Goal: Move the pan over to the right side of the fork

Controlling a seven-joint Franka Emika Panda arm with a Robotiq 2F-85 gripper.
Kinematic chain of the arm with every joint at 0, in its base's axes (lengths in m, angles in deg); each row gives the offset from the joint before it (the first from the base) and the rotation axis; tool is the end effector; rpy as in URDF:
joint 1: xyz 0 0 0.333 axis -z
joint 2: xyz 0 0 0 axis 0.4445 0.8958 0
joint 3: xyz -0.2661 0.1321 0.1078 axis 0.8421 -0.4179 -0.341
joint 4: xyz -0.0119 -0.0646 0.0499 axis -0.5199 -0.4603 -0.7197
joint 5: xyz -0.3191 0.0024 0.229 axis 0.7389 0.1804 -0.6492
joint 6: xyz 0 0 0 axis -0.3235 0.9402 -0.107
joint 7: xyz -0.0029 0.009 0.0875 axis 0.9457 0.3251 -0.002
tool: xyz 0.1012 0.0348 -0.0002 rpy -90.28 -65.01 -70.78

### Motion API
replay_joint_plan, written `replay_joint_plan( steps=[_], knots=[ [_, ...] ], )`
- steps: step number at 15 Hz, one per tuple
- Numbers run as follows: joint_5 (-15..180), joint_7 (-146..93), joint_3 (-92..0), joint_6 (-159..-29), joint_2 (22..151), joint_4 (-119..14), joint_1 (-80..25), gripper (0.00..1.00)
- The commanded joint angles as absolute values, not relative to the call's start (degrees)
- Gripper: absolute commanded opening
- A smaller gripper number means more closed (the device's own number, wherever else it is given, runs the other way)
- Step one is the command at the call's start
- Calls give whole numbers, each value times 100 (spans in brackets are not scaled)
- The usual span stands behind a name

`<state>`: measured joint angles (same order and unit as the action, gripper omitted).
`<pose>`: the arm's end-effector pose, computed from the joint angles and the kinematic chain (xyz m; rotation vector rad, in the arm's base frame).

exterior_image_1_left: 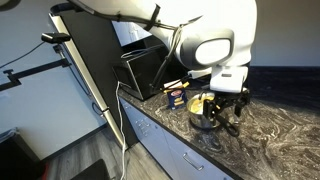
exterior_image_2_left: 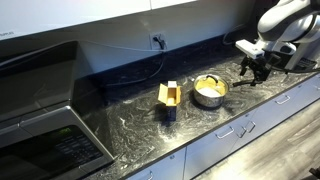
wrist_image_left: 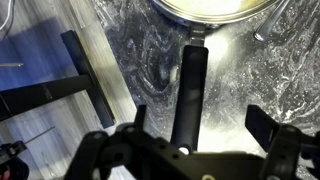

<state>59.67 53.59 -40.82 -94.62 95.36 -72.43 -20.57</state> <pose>0.5956 -0.1509 0.2489 -1.6641 2.5138 0.1783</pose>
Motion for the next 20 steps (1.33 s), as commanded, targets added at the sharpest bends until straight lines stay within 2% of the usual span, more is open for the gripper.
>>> replay_joint_plan(
  steps=[1, 9, 10, 11, 13, 20],
  knots=[
    [6041, 5436, -4095, -9483, 9615, -7207, -2113, 100],
    [6069, 5523, -4095, -9621, 9890, -7167, -2299, 100],
    [6057, 5509, -4098, -9649, 9899, -7164, -2300, 94],
    [6057, 5498, -4096, -9693, 9903, -7165, -2304, 72],
    [6046, 5479, -4103, -9747, 9901, -7163, -2302, 67],
    [5968, 5408, -4178, -9743, 9953, -7111, -2276, 15]
  ],
)
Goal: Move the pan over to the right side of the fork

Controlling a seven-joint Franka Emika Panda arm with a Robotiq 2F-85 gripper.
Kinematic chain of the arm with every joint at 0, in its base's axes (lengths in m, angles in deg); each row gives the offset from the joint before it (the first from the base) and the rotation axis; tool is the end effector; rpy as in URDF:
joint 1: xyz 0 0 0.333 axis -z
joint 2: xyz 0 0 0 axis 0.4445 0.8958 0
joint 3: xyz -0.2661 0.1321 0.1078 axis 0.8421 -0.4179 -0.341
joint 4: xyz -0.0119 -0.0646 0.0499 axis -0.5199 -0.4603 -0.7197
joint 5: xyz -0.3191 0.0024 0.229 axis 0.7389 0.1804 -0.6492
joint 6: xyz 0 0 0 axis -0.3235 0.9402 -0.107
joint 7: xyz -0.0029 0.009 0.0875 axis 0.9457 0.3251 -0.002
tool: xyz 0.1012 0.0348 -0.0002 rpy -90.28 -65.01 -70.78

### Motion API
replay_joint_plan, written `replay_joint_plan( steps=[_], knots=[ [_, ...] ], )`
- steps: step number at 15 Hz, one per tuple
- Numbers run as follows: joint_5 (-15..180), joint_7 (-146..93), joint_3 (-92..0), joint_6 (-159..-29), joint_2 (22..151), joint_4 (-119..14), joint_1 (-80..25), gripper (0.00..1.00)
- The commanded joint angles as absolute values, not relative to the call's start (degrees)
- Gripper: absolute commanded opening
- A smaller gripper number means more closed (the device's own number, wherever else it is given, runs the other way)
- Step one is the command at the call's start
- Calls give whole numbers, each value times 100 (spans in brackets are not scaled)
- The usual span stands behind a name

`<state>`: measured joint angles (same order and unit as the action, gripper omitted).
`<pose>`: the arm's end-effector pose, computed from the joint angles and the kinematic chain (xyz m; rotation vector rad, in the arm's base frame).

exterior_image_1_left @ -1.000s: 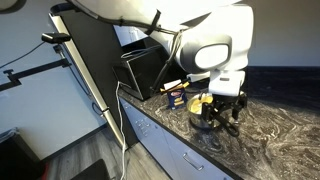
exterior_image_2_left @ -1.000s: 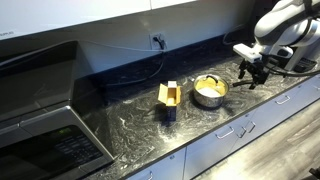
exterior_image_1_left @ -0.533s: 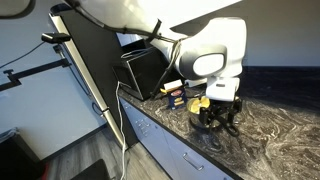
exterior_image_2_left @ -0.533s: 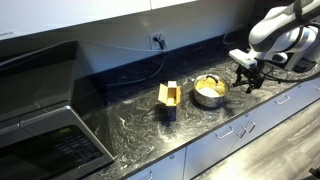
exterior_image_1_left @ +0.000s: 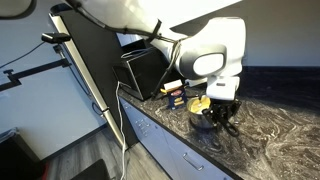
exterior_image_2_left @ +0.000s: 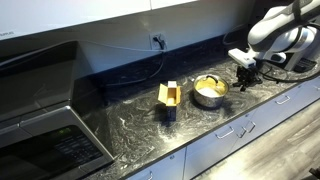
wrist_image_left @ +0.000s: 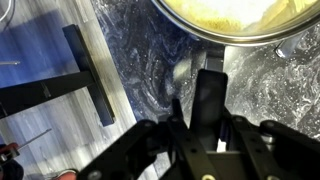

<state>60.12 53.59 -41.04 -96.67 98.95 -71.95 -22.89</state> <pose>0.6017 -0.1267 0.2168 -1.7361 2.5030 0.1840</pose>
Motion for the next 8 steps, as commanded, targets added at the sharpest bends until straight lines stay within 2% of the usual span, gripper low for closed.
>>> replay_joint_plan(
  steps=[1, 3, 8],
  knots=[
    [5945, 5397, -4194, -9743, 9958, -7109, -2266, 7],
    [5908, 5383, -4207, -9748, 9972, -7128, -2248, 0],
    [5561, 5175, -4340, -9812, 9916, -7178, -2057, 3]
  ],
)
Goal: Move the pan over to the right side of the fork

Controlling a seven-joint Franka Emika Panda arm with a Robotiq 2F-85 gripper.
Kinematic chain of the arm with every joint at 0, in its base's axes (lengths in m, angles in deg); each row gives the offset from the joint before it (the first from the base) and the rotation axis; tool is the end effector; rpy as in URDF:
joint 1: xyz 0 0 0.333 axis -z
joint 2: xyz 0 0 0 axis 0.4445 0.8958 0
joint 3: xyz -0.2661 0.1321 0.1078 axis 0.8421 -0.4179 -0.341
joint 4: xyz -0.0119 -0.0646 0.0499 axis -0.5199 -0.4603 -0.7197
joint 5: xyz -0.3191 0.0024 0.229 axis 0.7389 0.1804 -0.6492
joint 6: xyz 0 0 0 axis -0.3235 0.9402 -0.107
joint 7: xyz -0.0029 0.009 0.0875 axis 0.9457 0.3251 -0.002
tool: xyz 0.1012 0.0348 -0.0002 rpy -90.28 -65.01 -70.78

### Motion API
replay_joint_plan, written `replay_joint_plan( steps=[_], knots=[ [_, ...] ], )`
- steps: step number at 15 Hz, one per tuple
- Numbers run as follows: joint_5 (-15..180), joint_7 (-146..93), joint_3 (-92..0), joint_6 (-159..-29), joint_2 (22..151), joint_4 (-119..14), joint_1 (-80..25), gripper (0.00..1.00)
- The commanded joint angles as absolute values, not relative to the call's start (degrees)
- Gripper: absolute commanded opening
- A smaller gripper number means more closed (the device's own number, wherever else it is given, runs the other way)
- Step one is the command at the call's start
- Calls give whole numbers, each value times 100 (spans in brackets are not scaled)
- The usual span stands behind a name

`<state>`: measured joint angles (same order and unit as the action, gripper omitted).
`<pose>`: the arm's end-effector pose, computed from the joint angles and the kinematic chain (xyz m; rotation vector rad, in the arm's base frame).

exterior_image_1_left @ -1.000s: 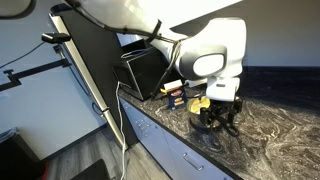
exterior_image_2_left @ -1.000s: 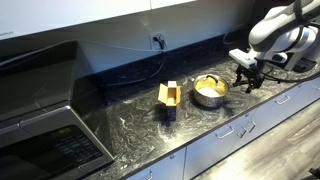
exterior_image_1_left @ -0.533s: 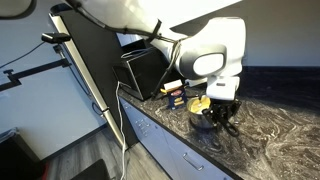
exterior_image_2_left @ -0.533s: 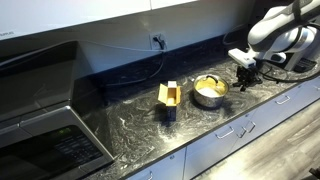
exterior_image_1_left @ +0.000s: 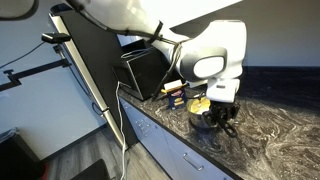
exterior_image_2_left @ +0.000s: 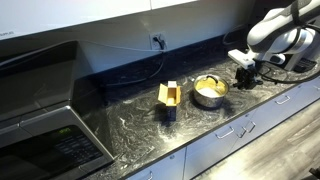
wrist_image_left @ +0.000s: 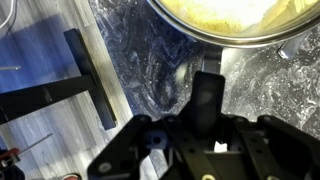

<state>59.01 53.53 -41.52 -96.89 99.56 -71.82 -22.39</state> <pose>0.6015 -0.1271 0.2112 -1.7110 2.5089 0.2014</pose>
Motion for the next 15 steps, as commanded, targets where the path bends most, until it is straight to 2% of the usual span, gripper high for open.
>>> replay_joint_plan(
  steps=[1, 7, 15],
  knots=[
    [5393, 5061, -4409, -9803, 9901, -7181, -1969, 3],
    [3975, 3882, -4791, -9603, 9933, -7121, -1376, 3],
    [2634, 2447, -4742, -9461, 10130, -7068, -1244, 3]
  ],
)
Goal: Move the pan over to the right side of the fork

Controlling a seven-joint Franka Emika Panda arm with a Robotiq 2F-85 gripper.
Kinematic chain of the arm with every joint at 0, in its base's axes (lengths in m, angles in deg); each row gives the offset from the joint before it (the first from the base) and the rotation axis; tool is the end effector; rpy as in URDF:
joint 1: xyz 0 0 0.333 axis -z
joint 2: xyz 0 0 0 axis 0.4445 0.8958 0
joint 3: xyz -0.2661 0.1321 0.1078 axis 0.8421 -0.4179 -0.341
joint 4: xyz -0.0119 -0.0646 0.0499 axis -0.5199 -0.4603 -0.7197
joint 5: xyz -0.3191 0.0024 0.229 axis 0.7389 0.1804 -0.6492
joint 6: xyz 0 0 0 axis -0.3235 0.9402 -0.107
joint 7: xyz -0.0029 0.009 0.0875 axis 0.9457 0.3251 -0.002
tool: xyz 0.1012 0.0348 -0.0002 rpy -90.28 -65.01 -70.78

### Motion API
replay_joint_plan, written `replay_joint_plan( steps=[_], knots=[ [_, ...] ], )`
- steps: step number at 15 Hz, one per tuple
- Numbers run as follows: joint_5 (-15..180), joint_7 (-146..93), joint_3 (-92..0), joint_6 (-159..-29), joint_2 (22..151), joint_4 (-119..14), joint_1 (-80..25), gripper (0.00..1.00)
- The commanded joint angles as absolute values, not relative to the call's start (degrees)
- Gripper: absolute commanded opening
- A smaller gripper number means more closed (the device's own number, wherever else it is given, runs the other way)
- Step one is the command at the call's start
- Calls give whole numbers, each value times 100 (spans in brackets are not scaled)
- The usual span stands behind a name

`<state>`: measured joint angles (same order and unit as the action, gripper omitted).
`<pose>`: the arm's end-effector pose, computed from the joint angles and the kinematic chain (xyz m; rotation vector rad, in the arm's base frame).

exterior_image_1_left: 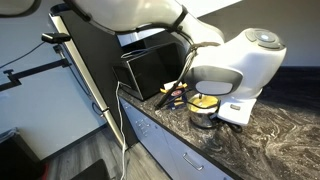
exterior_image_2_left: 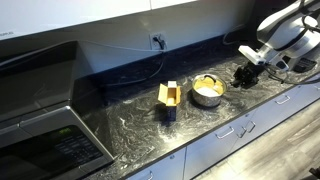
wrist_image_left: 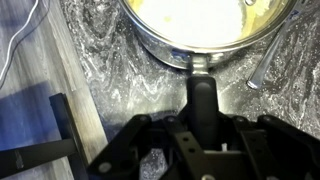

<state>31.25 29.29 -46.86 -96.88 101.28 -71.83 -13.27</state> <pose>0.5892 -0.1648 0.1913 -1.4656 2.2505 0.3578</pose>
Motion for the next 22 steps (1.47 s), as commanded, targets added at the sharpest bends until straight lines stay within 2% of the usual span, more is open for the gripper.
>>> replay_joint_plan(
  steps=[1, 9, 22],
  knots=[
    [2467, 2265, -4733, -9417, 10138, -7060, -1232, 3],
    [1698, 1487, -4553, -9007, 10022, -7092, -1231, 3],
    [1708, 1682, -4260, -8489, 9726, -7020, -1210, 3]
  ],
)
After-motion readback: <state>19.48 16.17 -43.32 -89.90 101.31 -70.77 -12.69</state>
